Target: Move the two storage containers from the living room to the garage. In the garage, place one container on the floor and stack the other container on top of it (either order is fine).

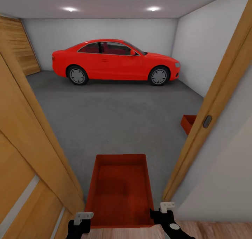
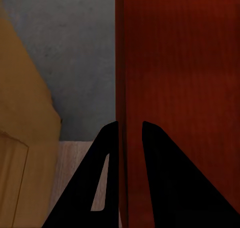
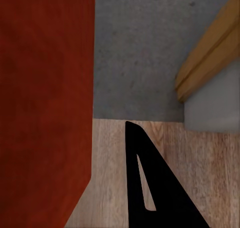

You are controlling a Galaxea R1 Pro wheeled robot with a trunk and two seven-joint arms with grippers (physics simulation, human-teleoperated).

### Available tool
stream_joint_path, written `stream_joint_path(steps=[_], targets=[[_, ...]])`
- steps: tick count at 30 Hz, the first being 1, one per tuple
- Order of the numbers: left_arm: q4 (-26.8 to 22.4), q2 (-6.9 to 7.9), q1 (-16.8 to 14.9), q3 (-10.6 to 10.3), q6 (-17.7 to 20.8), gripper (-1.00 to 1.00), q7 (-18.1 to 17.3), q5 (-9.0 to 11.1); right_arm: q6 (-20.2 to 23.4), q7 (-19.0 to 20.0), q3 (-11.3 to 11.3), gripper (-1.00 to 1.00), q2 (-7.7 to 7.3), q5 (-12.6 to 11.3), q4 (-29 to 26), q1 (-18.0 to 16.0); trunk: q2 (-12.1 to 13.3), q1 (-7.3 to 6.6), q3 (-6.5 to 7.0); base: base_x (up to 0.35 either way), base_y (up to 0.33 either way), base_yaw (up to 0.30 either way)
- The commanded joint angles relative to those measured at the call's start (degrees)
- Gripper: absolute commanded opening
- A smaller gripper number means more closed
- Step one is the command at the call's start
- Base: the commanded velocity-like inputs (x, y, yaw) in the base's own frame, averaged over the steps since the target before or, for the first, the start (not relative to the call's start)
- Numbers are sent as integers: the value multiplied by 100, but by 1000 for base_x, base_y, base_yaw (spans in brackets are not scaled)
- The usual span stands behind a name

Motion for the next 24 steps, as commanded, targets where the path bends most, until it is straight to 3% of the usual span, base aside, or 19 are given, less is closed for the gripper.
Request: stream_joint_path(steps=[1, 24], targets=[[-2, 4, -4, 90, -14, -100, 50, 65, -20, -65, -37, -100, -89, 0, 4, -6, -2, 3, -4, 303, 0, 0], [-2, 4, -4, 90, -14, -100, 50, 63, -22, -65, -37, -100, -89, 0, 4, -6, -2, 3, -4, 92, 0, 0]])
